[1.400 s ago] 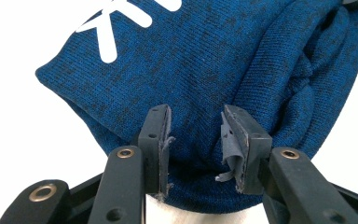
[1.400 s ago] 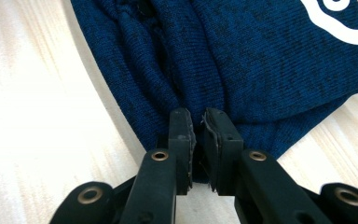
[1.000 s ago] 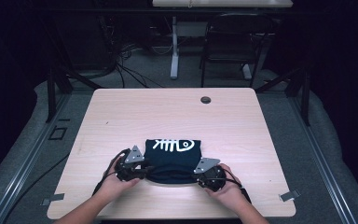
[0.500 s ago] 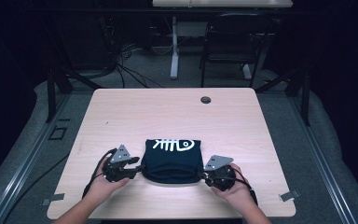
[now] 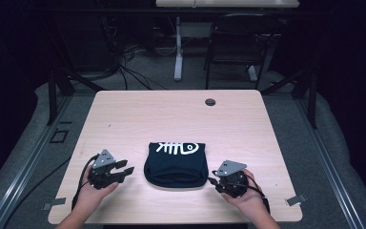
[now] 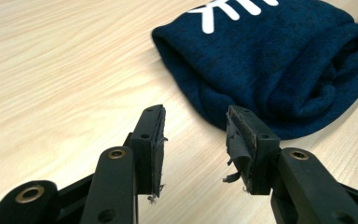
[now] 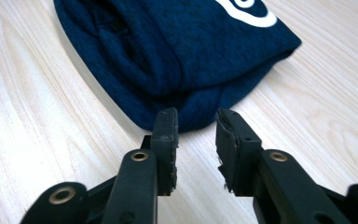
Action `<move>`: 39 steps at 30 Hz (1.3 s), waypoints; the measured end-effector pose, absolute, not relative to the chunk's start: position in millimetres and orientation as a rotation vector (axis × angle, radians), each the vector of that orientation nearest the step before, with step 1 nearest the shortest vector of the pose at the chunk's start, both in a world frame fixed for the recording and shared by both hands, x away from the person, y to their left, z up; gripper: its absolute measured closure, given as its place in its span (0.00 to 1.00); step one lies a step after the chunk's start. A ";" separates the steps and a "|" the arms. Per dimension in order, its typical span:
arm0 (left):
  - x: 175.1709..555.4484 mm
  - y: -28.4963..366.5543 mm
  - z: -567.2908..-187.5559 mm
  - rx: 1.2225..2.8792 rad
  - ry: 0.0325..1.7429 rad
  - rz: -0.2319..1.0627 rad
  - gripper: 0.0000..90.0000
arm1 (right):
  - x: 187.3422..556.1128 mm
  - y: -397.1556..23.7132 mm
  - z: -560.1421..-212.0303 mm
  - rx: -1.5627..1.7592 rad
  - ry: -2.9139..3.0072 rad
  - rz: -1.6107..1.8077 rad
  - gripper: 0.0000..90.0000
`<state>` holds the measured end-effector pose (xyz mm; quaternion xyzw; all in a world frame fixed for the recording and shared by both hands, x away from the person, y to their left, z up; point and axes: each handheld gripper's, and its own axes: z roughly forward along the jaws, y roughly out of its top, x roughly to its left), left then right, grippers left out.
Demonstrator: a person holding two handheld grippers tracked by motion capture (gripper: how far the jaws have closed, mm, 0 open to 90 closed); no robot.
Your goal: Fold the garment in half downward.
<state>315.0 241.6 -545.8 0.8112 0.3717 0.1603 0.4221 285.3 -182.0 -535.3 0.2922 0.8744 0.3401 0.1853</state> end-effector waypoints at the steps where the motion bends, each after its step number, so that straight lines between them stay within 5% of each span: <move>1: 313.5 244.6 -547.1 2.018 0.943 0.397 0.63 | 284.6 -186.1 -535.4 0.840 2.461 0.962 0.74; 12: 312.4 263.0 -558.7 1.967 1.040 0.399 0.61 | 287.3 -200.0 -549.7 0.958 2.380 0.977 0.62; 39: 312.0 255.2 -567.0 2.035 1.026 0.430 0.57 | 291.5 -199.8 -560.6 1.033 2.337 0.999 0.56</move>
